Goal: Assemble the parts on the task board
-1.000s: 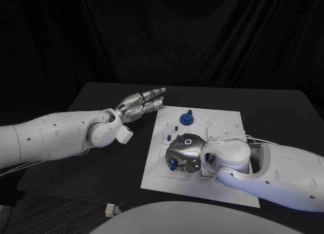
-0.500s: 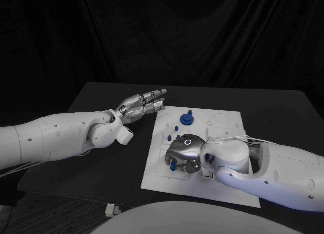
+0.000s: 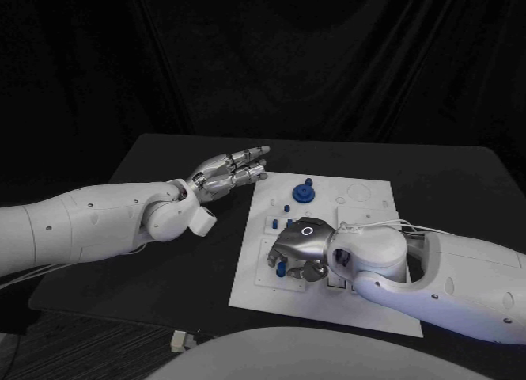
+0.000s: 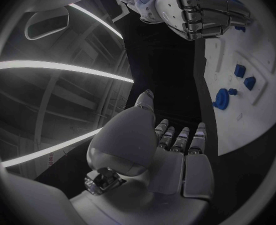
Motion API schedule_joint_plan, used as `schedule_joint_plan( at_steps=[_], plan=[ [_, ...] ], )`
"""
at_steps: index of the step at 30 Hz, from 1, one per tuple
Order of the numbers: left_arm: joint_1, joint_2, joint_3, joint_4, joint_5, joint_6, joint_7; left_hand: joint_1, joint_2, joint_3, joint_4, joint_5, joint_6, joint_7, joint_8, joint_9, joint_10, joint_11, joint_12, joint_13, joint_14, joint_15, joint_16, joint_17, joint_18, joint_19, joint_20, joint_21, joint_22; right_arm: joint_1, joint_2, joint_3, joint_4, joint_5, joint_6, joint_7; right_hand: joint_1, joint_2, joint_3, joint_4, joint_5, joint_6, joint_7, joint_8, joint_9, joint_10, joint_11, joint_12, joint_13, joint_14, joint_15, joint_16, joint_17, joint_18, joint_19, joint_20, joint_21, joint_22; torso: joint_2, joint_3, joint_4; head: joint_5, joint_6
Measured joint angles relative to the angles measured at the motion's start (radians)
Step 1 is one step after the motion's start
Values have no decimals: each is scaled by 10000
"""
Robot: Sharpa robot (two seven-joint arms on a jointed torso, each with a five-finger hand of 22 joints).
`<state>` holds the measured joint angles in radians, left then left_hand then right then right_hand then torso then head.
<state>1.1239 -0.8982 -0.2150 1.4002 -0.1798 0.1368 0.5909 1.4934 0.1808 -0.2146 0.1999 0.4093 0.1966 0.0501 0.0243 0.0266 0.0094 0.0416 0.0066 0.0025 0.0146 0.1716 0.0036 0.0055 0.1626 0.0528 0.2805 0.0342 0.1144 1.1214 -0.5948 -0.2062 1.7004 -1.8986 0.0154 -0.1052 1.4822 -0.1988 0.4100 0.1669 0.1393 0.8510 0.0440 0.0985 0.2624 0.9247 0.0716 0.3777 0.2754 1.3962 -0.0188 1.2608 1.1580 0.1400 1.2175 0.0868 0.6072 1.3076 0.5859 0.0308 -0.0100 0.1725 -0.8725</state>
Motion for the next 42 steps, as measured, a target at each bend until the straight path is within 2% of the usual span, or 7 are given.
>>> schedule_joint_plan(
  at_steps=[10,18,25,28,31,34,42],
  plan=[
    [-15,-36,0,1,0,3,-3,0,0,0,1,0,0,0,0,0,0,-1,0,0,0,0,0,0,0,0,0,0,0,177,-698,-17,430,-8,-459,21,99,-198,-981,816,-827,-2570,-553,-355,-933,-1989,121,473,330,-378,126,-245,-370,168,-349,154,-1071,-1,-1,0,-1,45,0],
    [-19,-188,0,79,0,-1,-14,0,0,0,1,0,0,0,0,0,-1,-1,0,0,0,0,0,0,0,0,0,0,0,1265,-1808,0,1213,447,-1932,285,-300,-460,-1961,1295,-861,-4028,-776,-475,-1453,-2443,89,837,472,-385,134,-240,-371,167,-348,154,-1136,-2,-5,0,-4,2,0],
    [-21,-240,0,154,0,-9,-16,0,0,30,-28,0,0,0,0,0,-1,-1,0,0,0,0,0,0,-1,0,0,0,0,2143,-3195,5,1658,2254,-3549,1017,-961,98,-1879,1211,-861,-1161,-374,530,-958,-1095,-7,1781,666,-448,70,-417,-676,166,-219,98,-1251,-2,-5,0,-4,-29,0],
    [-21,-241,0,166,0,-22,11,0,0,30,-28,0,0,0,0,0,-1,-2,0,0,0,0,0,0,-1,0,0,0,0,2307,-3712,9,1663,3239,-4051,1191,-1094,577,-1390,1226,-775,744,226,1312,-675,2382,-665,1890,361,-524,-415,-2955,-3301,166,587,-240,-832,-2,-6,0,-5,-63,0],
    [-21,-240,0,167,0,-39,50,0,0,1,-57,0,0,0,0,0,36,34,0,2,2,2,39,2,0,38,38,5,33,2389,-4105,5,1623,4120,-4129,1060,-2308,808,-1669,1197,-180,1448,297,1380,-650,4224,-857,1440,189,-223,-455,-5012,-5164,166,997,-356,-914,0,-6,0,-5,-74,0],
    [-21,-240,0,168,0,-62,100,0,0,1,-57,0,0,0,0,0,50,49,0,17,38,37,39,15,0,38,38,38,63,2423,-4350,2,1544,4843,-3802,450,-3670,1023,-2273,1235,-212,1685,168,1380,-619,5224,-987,1840,584,358,-541,-4755,-4890,70,1512,-435,349,5,-7,0,-4,-80,0],
    [-21,-229,1,158,0,-103,190,0,0,1,-57,0,0,0,0,0,50,49,0,16,37,37,39,14,-1,73,73,38,74,2375,-4570,-7,1406,5105,-1029,-2316,-6029,843,-3713,1283,-49,2386,-101,1422,-14,5423,-1055,9261,9225,708,-678,69,51,-815,2480,-602,6309,4,-16,-15,-1,-191,0]
  ],
)
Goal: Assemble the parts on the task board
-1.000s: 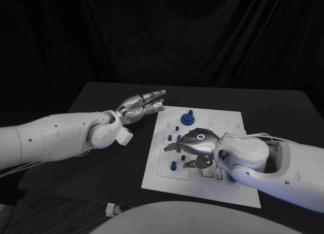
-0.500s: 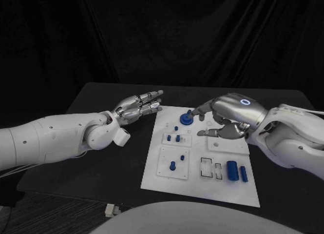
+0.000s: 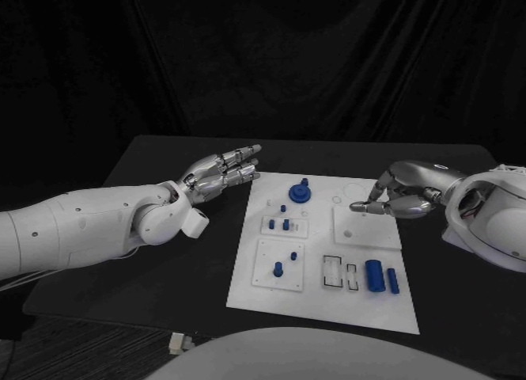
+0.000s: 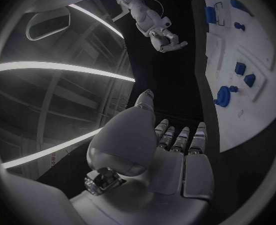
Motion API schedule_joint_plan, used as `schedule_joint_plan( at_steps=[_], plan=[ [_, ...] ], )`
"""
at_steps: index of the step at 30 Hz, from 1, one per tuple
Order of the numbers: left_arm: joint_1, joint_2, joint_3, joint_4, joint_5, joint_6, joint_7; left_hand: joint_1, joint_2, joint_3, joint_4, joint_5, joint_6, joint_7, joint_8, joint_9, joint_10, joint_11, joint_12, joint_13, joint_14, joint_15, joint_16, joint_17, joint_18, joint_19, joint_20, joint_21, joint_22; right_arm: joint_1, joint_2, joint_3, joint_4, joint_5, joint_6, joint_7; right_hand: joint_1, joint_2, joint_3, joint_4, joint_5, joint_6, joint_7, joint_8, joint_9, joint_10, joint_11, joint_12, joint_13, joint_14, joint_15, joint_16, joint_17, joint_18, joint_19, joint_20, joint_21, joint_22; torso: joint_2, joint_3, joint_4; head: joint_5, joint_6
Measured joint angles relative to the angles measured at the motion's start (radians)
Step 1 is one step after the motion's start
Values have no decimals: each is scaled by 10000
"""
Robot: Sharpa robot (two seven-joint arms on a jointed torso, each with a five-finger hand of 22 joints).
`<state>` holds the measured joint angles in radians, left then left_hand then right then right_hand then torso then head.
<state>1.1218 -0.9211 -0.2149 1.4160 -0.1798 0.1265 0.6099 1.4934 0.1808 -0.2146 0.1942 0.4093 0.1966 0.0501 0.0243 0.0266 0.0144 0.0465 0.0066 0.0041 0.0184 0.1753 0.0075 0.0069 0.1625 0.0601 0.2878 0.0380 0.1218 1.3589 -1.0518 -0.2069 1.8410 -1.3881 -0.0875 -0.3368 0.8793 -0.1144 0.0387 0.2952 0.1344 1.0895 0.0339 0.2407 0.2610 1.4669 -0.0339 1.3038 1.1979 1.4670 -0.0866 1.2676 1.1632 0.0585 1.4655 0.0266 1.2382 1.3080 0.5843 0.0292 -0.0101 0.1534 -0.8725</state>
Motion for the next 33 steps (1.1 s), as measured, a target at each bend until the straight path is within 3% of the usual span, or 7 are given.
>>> schedule_joint_plan(
  at_steps=[1,5,7,13,23,27,33],
  plan=[
    [0,8,0,-2,0,-2,7,0,0,0,0,0,0,0,0,0,0,0,0,0,0,0,0,0,1,0,0,0,0,-14,-3,-1,-16,-44,341,-289,-20,-1,-1,-1,51,222,-22,104,177,0,0,832,638,-7,-80,488,515,-99,32,-32,556,0,2,0,0,-27,0],
    [0,50,0,-11,0,-8,34,0,0,0,0,0,0,0,0,0,0,0,0,0,0,0,0,0,1,0,0,0,0,-81,17,-2,-60,-264,1581,-1290,-18,0,0,-1,87,1009,-148,409,826,-3,-47,2493,1098,-9,-153,1475,1413,-156,15,-124,1759,0,12,6,-4,-78,0],
    [0,64,0,-14,0,-9,42,0,0,0,0,0,0,0,0,0,0,0,0,0,0,-1,0,-1,1,0,0,0,-1,-125,56,-2,-70,-356,1973,-1586,-18,0,0,-1,87,1257,-223,508,1033,-12,-119,2625,1103,-9,-180,1669,1446,-279,4,-137,2037,-1,17,8,-8,-107,0],
    [0,112,0,-29,0,-9,60,0,0,0,1,0,0,0,0,0,0,0,0,-1,0,-1,0,-1,0,0,0,0,-1,-352,207,4,-222,-582,2855,-2156,-234,217,29,28,-84,1662,-315,499,1408,-20,-197,2637,1102,-9,-180,1927,1450,-277,14,-193,2482,-1,21,14,-6,-168,0],
    [0,131,0,-53,0,-5,61,39,39,0,1,0,0,0,0,0,0,0,0,7,-1,-1,0,-2,0,-1,-1,0,12,-687,301,-1,-407,-747,3459,-2587,-495,318,113,1,-199,1950,-357,330,1418,-20,-197,2636,1101,-3,-244,1832,1449,-276,14,-193,2355,-3,24,15,-1,-170,0],
    [0,149,0,-68,0,-2,56,39,39,-28,-27,0,0,0,0,0,34,34,0,6,-1,-1,0,-2,0,-1,-1,0,12,-739,319,-1,-406,-753,3463,-2652,-264,407,169,-56,-63,2247,-437,330,1494,-18,-304,2636,1100,-33,-285,1763,1448,-276,0,-250,2314,-3,23,15,3,-184,0],
    [-1,175,0,-89,0,4,46,39,39,-28,-27,41,0,0,0,0,35,34,0,6,-1,-1,0,6,0,-1,-1,0,11,-816,346,0,-394,-708,3235,-2690,-26,462,197,-29,82,2342,-459,330,1606,-20,-305,2636,1100,-4,-314,1763,1448,-275,14,-265,2313,-4,23,17,2,-164,0]
  ],
)
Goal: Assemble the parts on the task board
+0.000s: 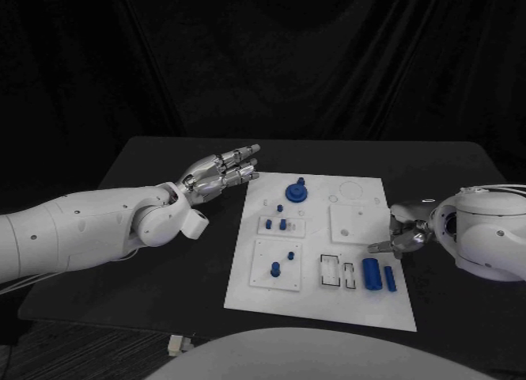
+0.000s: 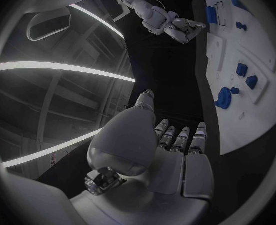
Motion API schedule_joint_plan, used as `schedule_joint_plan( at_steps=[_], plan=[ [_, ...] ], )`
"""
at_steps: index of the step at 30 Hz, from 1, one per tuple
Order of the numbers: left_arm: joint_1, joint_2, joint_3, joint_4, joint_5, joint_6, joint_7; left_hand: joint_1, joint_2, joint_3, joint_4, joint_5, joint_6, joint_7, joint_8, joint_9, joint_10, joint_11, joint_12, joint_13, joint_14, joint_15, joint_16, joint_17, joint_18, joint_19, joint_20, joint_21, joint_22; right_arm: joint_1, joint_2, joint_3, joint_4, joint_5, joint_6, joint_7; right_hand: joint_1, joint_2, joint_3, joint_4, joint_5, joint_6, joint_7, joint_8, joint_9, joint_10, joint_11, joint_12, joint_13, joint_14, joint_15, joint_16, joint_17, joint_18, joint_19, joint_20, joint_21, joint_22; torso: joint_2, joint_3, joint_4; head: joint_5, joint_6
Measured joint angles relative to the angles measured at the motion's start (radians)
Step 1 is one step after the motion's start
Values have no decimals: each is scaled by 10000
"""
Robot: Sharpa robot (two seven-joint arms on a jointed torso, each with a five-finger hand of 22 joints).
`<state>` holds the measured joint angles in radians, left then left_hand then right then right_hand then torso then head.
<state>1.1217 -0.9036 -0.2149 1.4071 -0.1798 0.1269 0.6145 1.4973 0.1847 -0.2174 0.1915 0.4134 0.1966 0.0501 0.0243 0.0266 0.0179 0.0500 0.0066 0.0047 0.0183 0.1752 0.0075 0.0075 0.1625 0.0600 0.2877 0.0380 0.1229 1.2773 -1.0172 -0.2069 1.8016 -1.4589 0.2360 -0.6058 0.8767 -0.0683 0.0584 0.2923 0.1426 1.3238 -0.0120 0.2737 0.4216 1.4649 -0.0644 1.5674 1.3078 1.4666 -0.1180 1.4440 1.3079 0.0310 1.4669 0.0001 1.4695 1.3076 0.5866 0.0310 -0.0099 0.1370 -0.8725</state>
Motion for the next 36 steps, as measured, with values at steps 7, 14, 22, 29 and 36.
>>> schedule_joint_plan(
  at_steps=[7,14,22,29,36],
  plan=[
    [0,0,0,-21,0,4,-20,0,0,0,0,0,0,0,0,0,0,0,0,-1,0,0,0,-1,-1,0,-1,0,-1,-101,50,1,0,144,-310,-16,152,78,27,-27,0,108,-108,83,320,18,-90,0,-1,-5,-81,20,-1,1,1,-72,16,-1,-2,-1,-9,50,0],
    [0,-9,0,-34,0,6,-46,0,0,0,0,0,0,0,0,0,0,0,0,-1,0,0,0,-2,0,0,-1,0,-1,-216,111,1,-32,365,-475,-33,168,94,27,-27,0,108,-108,188,642,-18,-125,0,-1,-5,-152,56,-1,2,1,-144,55,-1,-6,-2,-8,68,0],
    [0,-2,0,-50,0,12,-72,0,0,0,0,0,0,0,0,0,0,0,0,-2,0,0,0,-3,0,-1,-1,0,-2,-258,187,0,-44,533,-584,-47,168,94,-102,-13,-79,-50,-212,654,1895,-17,-196,-1,-2,-4,-222,117,-2,2,1,-215,129,-2,-7,-2,-1,46,0],
    [0,9,0,-57,0,19,-95,0,0,0,1,0,0,0,0,0,0,0,0,-2,0,-1,0,-3,0,-1,-1,0,-3,-329,280,1,-112,614,-581,-65,168,94,-102,-13,-139,-181,-213,740,2373,19,-231,-1,-3,-4,-222,117,-2,2,1,-215,129,-2,-7,-2,1,36,0],
    [0,14,0,-63,0,26,-119,0,0,0,1,-1,0,0,0,0,0,0,0,-3,0,0,0,-4,0,-1,-1,0,-3,-425,331,1,-177,644,-528,-90,168,94,-157,-13,-157,-397,-179,740,2622,19,-231,-1,-3,-5,-222,164,-3,2,-34,-249,171,-3,-8,-2,-6,72,0]
  ],
)
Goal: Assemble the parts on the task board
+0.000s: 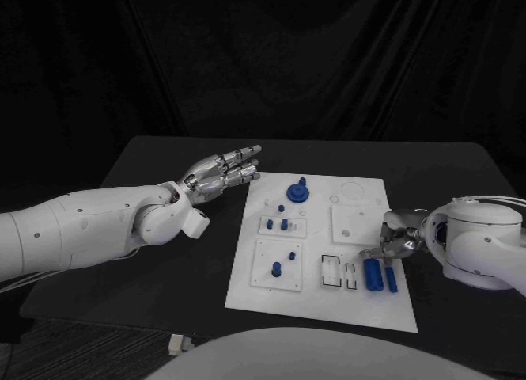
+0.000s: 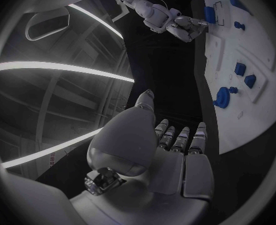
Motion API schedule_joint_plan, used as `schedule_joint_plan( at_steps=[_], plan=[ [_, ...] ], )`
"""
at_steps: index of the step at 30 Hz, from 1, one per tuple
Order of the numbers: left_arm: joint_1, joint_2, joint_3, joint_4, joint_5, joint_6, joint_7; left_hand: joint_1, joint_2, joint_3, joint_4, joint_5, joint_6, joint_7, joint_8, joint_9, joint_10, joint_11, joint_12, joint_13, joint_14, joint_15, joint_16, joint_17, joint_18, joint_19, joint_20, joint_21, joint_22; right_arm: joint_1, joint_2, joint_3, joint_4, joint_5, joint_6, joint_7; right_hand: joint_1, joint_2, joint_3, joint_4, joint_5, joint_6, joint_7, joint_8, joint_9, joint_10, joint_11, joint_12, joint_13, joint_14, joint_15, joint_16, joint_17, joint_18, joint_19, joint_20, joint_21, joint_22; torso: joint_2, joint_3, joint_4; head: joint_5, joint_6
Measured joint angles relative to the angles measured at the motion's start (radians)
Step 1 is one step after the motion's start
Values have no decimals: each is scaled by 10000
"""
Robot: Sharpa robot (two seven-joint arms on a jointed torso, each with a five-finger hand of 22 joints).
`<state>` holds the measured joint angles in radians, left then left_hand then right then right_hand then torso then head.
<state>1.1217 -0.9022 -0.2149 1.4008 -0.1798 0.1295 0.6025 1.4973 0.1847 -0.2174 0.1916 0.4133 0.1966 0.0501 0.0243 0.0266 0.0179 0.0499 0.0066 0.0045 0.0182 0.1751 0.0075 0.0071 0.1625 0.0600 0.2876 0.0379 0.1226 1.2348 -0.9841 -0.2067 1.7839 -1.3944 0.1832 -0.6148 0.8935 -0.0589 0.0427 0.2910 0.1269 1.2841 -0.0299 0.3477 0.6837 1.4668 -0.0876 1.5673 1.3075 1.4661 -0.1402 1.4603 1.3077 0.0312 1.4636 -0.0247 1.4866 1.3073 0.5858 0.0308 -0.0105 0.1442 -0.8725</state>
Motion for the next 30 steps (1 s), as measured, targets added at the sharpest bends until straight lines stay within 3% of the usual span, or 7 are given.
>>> schedule_joint_plan(
  at_steps=[8,22,27,30],
  plan=[
    [0,13,0,-9,0,12,-20,0,0,0,0,0,0,0,0,0,0,0,0,-1,0,0,0,-1,0,0,0,0,-1,-42,99,0,-36,-10,113,-32,-187,-187,-41,41,0,-328,71,-131,216,0,1,0,-1,0,0,0,-1,1,-1,-1,4,-1,-1,0,0,-17,0],
    [-1,25,0,-15,0,45,-51,0,0,0,0,0,0,0,0,0,-1,74,0,-1,37,36,39,-1,0,0,0,40,-1,-146,267,0,-127,-19,211,-60,-236,-350,-40,41,-164,-554,127,-334,242,-1,1,0,-1,-1,1,37,-1,1,-2,-1,44,6,-1,0,0,-11,0],
    [-1,26,0,-16,0,56,-57,0,0,0,0,0,0,0,0,0,-1,74,0,-1,36,36,39,4,0,0,0,40,7,-217,332,0,-182,-21,223,-66,-22,-452,-40,41,-203,-626,193,-492,242,-3,76,0,-1,-1,1,77,-1,1,-2,-1,44,6,1,1,1,-5,0],
    [-2,27,0,-15,0,61,-61,0,0,-28,-28,0,0,0,0,0,-1,74,0,-1,36,36,39,7,0,0,0,40,7,-261,366,0,-224,-21,236,-69,407,-435,37,-29,88,-695,196,-610,278,-3,76,0,-2,-1,1,77,-2,1,-2,-1,44,5,2,1,5,7,0]
  ],
)
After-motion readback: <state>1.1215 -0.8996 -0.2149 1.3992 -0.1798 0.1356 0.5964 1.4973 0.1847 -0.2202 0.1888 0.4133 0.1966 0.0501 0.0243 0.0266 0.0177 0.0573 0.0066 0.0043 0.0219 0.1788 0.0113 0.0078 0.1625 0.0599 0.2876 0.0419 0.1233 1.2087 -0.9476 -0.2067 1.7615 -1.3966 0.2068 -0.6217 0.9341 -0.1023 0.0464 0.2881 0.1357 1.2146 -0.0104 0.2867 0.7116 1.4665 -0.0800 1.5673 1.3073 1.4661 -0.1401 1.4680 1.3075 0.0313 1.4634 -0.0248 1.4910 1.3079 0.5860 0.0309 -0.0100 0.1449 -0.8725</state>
